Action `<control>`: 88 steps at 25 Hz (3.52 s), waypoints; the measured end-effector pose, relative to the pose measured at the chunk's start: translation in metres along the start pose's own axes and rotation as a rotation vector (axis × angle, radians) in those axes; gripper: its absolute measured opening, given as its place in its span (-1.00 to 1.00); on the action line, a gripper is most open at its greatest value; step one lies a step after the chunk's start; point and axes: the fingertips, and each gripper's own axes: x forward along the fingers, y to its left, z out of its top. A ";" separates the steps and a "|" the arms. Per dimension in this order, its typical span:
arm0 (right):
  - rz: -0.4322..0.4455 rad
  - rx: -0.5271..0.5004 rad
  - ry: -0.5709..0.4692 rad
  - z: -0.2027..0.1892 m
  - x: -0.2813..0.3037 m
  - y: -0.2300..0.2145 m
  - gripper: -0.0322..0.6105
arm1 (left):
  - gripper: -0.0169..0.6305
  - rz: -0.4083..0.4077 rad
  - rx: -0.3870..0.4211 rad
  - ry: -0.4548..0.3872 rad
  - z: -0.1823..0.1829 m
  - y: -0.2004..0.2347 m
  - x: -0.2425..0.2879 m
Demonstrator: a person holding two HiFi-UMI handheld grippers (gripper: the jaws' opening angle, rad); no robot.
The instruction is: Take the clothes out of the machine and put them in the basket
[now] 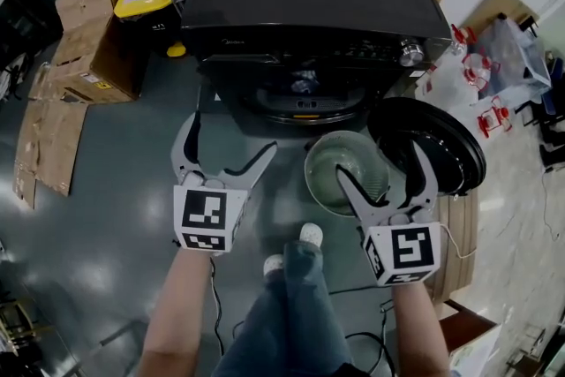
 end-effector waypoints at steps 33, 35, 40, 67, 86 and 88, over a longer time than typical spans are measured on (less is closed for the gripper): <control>0.104 0.136 0.184 -0.274 0.206 -0.030 0.65 | 0.79 0.062 -0.124 0.214 -0.237 -0.028 0.184; 0.123 0.138 0.201 -0.286 0.218 -0.025 0.65 | 0.79 0.080 -0.129 0.220 -0.247 -0.023 0.189; 0.135 0.142 0.240 -0.309 0.250 -0.017 0.65 | 0.79 0.119 -0.123 0.268 -0.278 -0.011 0.204; 0.112 0.088 0.386 -0.355 0.462 -0.016 0.65 | 0.79 0.324 -0.161 0.309 -0.325 0.040 0.282; 0.070 -0.150 0.949 -0.430 0.536 -0.034 -0.13 | 0.79 0.449 -0.181 0.312 -0.339 0.057 0.286; 0.081 -0.270 0.965 -0.433 0.534 -0.040 -0.73 | 0.79 0.448 -0.186 0.317 -0.340 0.057 0.288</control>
